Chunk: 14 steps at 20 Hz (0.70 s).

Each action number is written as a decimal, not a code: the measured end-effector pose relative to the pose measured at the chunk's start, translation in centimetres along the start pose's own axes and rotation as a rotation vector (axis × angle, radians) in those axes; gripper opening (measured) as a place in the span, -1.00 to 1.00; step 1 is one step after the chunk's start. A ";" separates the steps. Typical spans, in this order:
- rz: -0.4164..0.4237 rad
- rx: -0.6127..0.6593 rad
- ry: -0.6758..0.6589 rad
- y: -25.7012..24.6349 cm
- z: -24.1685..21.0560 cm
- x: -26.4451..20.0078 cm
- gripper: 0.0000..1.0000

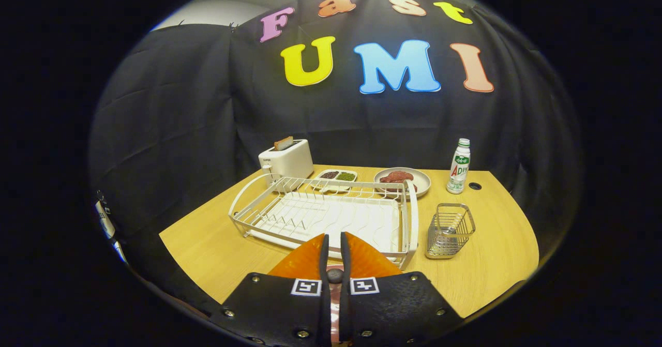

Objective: Take the plate from the dish rack, then take the spoon from the basket and place it into the plate.

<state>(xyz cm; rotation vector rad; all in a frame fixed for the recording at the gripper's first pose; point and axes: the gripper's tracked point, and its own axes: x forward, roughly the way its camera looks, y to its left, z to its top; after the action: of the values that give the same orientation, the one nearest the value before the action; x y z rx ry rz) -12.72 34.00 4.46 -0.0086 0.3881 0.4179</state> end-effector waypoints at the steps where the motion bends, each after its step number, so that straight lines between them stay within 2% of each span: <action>1: 0.012 0.001 0.002 0.4 0.0 0.3 -0.88; 8: 0.088 0.003 0.014 1.5 -1.6 2.5 -0.88; 11: 0.091 0.018 0.011 0.9 -2.0 2.3 -0.87; 14: 0.069 0.013 0.044 -0.5 -2.8 2.2 -0.72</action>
<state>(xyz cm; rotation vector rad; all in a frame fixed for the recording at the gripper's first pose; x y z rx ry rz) -11.69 34.15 1.03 0.0084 0.4351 0.4841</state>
